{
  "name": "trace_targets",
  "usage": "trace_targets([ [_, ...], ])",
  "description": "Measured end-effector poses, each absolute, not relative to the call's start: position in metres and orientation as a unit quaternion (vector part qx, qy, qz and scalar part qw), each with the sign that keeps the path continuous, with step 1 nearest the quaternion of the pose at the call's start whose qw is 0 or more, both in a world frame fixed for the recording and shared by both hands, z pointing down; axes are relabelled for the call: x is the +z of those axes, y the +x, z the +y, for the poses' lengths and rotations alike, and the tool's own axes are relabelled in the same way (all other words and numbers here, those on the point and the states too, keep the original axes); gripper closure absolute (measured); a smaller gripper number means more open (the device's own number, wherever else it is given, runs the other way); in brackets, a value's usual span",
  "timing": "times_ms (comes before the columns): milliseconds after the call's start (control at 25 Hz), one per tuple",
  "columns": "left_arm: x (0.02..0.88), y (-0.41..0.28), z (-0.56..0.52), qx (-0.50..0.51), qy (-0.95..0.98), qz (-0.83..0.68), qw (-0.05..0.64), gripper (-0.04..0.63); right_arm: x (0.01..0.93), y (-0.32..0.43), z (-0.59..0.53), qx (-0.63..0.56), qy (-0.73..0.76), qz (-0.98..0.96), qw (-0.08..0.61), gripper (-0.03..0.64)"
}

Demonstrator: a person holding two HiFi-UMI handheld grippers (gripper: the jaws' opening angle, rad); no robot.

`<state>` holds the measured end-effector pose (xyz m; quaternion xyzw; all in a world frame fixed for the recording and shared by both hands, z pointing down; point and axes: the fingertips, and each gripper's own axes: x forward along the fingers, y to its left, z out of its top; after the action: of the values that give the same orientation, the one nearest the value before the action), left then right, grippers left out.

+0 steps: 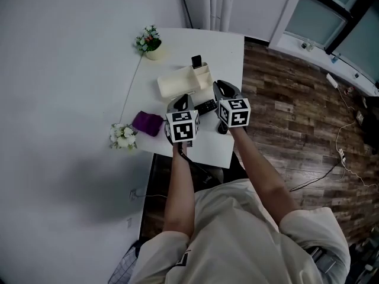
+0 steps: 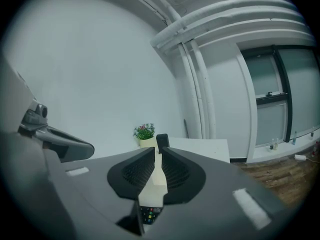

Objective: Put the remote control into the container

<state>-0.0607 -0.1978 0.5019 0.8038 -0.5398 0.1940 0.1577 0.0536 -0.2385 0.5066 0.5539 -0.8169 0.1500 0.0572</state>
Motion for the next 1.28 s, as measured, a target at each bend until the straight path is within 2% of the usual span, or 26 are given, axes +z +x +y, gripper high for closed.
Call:
trace_targets([
  [160, 0.506, -0.065, -0.182, 0.193, 0.801, -0.545, 0.158, 0.591, 0.511, 0.057, -0.22, 0.155, 0.554, -0.815, 0.07, 0.614],
  [560, 0.514, -0.064, -0.159, 0.192, 0.796, -0.549, 0.167, 0.589, 0.518, 0.063, -0.183, 0.161, 0.51, -0.838, 0.107, 0.614],
  [1280, 0.525, -0.053, -0.187, 0.186, 0.807, -0.538, 0.16, 0.589, 0.524, 0.044, -0.199, 0.143, 0.421, -0.887, 0.129, 0.614],
])
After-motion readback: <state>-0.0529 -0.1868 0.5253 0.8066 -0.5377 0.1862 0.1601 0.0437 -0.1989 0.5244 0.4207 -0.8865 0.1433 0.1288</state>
